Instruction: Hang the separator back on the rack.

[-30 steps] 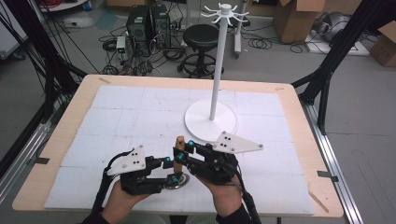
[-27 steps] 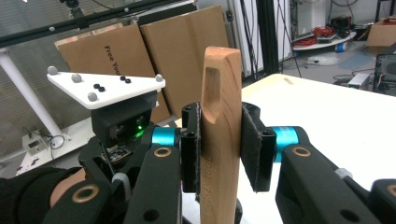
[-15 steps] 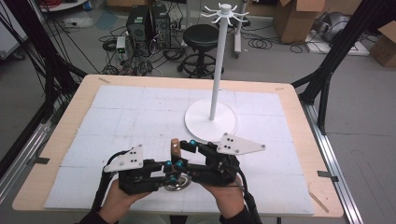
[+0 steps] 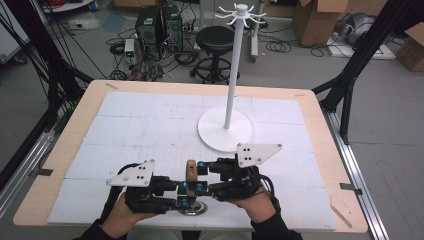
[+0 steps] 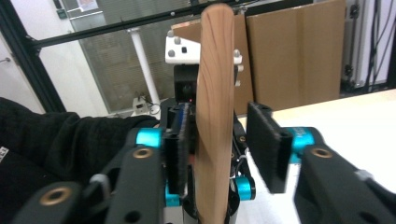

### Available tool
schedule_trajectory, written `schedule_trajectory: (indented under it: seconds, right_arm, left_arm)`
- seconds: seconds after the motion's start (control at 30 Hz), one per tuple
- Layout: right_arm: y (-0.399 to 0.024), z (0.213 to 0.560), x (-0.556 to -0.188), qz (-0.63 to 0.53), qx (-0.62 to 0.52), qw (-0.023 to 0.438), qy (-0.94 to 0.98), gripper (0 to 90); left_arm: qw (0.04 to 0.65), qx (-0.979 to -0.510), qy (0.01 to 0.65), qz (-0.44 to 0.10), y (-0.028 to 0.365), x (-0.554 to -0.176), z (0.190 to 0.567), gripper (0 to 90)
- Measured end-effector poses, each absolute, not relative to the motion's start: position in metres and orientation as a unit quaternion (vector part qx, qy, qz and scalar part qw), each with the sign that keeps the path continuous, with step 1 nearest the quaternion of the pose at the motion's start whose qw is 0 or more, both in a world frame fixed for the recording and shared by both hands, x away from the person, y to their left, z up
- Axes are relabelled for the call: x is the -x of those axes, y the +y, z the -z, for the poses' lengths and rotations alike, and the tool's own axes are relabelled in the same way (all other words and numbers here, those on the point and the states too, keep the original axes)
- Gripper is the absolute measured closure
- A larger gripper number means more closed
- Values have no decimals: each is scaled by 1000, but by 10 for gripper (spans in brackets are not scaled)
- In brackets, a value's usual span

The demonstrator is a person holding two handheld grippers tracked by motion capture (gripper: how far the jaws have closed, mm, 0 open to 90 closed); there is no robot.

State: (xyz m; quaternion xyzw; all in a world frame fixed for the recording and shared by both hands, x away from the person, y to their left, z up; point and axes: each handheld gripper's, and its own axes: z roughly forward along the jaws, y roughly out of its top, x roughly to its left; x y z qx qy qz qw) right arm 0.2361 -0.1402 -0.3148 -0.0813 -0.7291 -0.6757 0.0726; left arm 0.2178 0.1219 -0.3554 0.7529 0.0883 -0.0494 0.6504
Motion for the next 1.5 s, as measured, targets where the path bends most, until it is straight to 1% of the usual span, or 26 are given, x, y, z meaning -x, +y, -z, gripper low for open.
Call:
schedule_trajectory:
  seconds: [0.03, 0.07, 0.1, 0.2, 0.23, 0.3, 0.47, 0.53, 0.6, 0.67, 0.8, 0.83, 0.87, 1.17, 1.33, 1.5]
  right_arm:
    - [-140, 316, -236, 676, 80, 79, -728, 685]
    - [-140, 316, -236, 676, 80, 79, -728, 685]
    - [-140, 317, -236, 678, 78, 84, -726, 714]
    - [-140, 316, -236, 682, 88, 78, -722, 724]
    - [-140, 315, -237, 683, 95, 69, -721, 725]
    - [-141, 313, -241, 681, 109, 53, -722, 726]
    - [-145, 310, -252, 677, 145, 22, -721, 727]
    - [-148, 305, -259, 676, 155, 7, -721, 726]
    - [-152, 297, -268, 676, 156, 2, -720, 726]
    - [-154, 289, -277, 676, 161, -8, -719, 726]
    - [-157, 271, -300, 668, 182, -34, -721, 726]
    - [-158, 263, -312, 667, 192, -47, -718, 726]
    - [-158, 263, -312, 667, 192, -47, -718, 726]
    - [-161, 218, -356, 655, 217, -90, -718, 726]
    - [-166, 190, -375, 656, 230, -110, -710, 726]
    - [-170, 169, -389, 657, 241, -120, -704, 726]
  left_arm:
    - [651, -753, 89, 50, 122, -218, 355, 731]
    - [651, -752, 90, 50, 122, -218, 355, 731]
    - [652, -751, 93, 50, 123, -218, 355, 730]
    - [661, -742, 106, 41, 124, -220, 356, 716]
    - [662, -740, 115, 33, 125, -220, 356, 584]
    - [662, -736, 138, 21, 131, -224, 357, 446]
    - [672, -711, 205, -35, 159, -237, 363, 329]
    - [669, -707, 222, -52, 170, -240, 366, 296]
    - [664, -705, 240, -73, 181, -243, 370, 264]
    - [653, -708, 253, -89, 190, -245, 374, 207]
    - [646, -706, 271, -104, 205, -249, 380, 212]
    - [647, -702, 278, -109, 211, -250, 383, 213]
    - [647, -702, 278, -109, 211, -250, 383, 213]
    - [640, -700, 288, -133, 228, -253, 387, 213]
    - [640, -699, 291, -132, 230, -253, 387, 213]
    - [644, -696, 295, -122, 230, -253, 387, 214]
